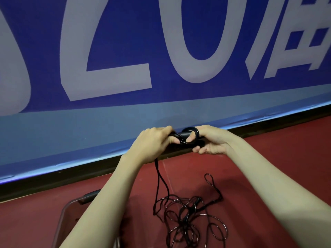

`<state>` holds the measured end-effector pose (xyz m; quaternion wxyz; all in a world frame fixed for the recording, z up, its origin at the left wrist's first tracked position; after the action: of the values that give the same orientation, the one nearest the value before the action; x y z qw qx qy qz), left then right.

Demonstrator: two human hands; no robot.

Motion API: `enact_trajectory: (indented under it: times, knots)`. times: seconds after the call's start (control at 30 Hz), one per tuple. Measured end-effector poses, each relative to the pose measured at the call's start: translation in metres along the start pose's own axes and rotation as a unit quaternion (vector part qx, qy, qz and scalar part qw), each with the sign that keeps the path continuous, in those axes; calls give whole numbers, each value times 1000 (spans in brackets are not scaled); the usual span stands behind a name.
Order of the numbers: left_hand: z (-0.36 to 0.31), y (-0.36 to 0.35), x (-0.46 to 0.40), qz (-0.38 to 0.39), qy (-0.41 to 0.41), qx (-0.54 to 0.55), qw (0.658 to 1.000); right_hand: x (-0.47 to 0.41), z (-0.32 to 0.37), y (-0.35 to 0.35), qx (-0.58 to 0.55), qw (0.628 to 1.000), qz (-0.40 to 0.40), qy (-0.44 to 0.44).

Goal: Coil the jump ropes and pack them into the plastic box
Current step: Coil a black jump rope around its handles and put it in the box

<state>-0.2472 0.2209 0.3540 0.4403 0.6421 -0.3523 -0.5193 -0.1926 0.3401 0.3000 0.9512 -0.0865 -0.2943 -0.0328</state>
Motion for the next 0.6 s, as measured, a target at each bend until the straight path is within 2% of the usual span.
enact_trajectory:
  times: [0.13, 0.2, 0.3, 0.4, 0.47, 0.6]
  knots:
    - [20, 12, 7, -75, 62, 96, 991, 6, 21, 1, -91, 988, -3, 122]
    - [26, 20, 10, -92, 74, 89, 989, 13, 27, -3, -64, 985, 16, 160]
    - [26, 27, 10, -83, 67, 47, 993, 17, 28, -13, 5, 985, 4, 170]
    - [26, 27, 10, -78, 67, 18, 995, 15, 32, -16, 74, 975, -106, 179]
    - [28, 26, 12, -82, 72, 9, 994, 14, 33, -15, 99, 968, -141, 181]
    - [30, 19, 15, -86, 87, 25, 992, 14, 29, -16, 128, 971, -97, 176]
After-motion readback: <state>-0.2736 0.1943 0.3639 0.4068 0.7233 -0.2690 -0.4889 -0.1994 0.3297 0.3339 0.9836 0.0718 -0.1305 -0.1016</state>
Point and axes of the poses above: each hand's wrist, its own x-axis away from the middle knuckle, its own y-axis out of the back of the hand, z = x × y, the point moved 8 cm from there along -x, towards the middle knuckle, and after that the axes turned 15 degrees about -y, right-handed, at the moved point
